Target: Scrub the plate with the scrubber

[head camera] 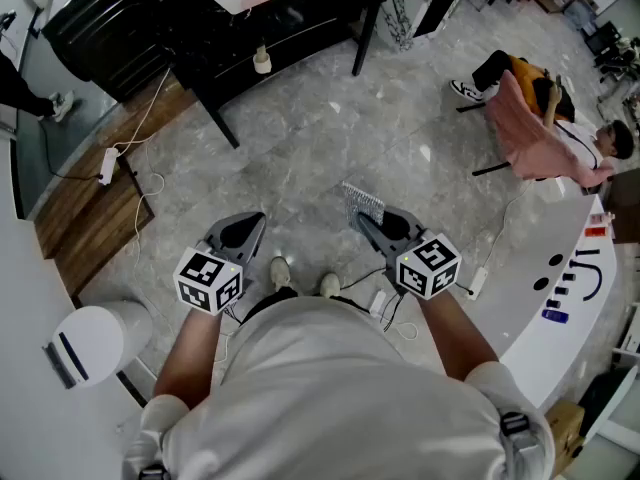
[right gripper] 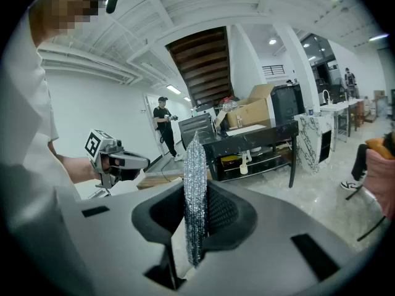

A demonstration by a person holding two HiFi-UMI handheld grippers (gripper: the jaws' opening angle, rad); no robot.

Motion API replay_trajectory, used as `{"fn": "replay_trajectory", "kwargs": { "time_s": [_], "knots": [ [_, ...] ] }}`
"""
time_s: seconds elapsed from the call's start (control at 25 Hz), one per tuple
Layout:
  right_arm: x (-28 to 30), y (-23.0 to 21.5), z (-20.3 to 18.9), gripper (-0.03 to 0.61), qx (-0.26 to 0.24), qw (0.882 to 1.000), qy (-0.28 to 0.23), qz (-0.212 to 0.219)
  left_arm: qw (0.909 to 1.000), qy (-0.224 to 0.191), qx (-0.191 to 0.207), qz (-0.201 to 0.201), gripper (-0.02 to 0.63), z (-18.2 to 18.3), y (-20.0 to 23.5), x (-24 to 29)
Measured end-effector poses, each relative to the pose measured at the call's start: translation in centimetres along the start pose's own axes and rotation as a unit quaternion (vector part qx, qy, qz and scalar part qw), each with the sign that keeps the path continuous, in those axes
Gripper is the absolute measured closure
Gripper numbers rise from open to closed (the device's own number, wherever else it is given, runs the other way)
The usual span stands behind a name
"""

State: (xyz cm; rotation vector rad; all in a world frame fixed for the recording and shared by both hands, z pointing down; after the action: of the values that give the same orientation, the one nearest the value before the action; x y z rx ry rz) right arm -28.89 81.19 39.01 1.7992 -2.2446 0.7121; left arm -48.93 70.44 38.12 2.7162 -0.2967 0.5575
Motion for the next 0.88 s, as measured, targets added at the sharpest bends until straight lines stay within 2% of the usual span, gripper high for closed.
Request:
{"fn": "replay_trajectory", "kwargs": {
  "time_s": [0.12, 0.24, 0.56, 0.64, 0.88],
  "knots": [
    [2.4, 0.3, 2.0, 0.503, -0.023, 1.000, -0.011, -0.010, 0.9995, -0.026, -0.006, -0.015, 0.618, 0.6, 2.2, -0.1],
    [5.0, 1.4, 3.1, 0.503, -0.032, 0.999, -0.014, -0.013, 0.9993, -0.033, -0.006, -0.014, 0.618, 0.4, 5.0, -1.4],
    [9.3, 2.9, 4.2, 0.503, -0.023, 0.999, -0.006, -0.025, 0.9990, -0.041, -0.015, -0.008, 0.615, -0.2, 11.2, -1.9],
    [10.1, 2.8, 4.6, 0.503, -0.012, 0.999, -0.011, -0.028, 0.9990, -0.038, -0.023, -0.004, 0.493, 0.0, 12.8, -1.4],
    [11.0, 0.6, 5.3, 0.503, -0.006, 0.999, -0.011, -0.035, 0.9990, -0.039, -0.020, 0.009, 0.497, 1.6, 15.1, 1.2]
  ]
}}
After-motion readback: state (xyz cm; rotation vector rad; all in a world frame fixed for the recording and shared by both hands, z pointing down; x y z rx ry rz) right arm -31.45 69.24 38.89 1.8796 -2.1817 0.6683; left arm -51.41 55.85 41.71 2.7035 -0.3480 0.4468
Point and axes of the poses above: the fingertips, and each gripper's own axes: x forward along the fingers, y to its left, z out of its top, the point moved 3 cm from there along -x, backward along the fingers, and after that the axes turned 5 degrees about -z, right-handed, at the moved point
